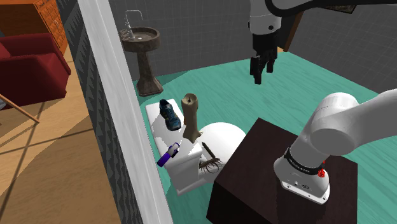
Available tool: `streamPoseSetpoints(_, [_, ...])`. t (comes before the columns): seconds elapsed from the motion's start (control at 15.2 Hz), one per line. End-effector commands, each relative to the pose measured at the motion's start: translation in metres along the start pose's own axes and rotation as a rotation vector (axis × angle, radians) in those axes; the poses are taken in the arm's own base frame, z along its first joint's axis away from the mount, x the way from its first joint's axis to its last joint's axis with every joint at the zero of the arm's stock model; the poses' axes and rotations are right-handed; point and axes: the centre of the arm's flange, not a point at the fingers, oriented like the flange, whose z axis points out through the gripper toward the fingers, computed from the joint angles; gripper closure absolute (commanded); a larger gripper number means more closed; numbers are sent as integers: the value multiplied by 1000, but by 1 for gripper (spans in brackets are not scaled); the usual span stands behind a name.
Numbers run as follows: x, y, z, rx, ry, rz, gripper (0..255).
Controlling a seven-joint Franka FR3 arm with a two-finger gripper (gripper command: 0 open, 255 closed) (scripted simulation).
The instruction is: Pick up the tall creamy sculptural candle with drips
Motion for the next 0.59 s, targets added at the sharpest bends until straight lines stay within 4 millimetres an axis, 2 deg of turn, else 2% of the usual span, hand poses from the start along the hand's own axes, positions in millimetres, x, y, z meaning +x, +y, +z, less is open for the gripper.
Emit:
streamPoseSetpoints(0.0, [0, 0, 0, 0, 0, 0, 0])
streamPoseSetpoints(0.53, [78, -46, 30, 104, -5, 319, 0])
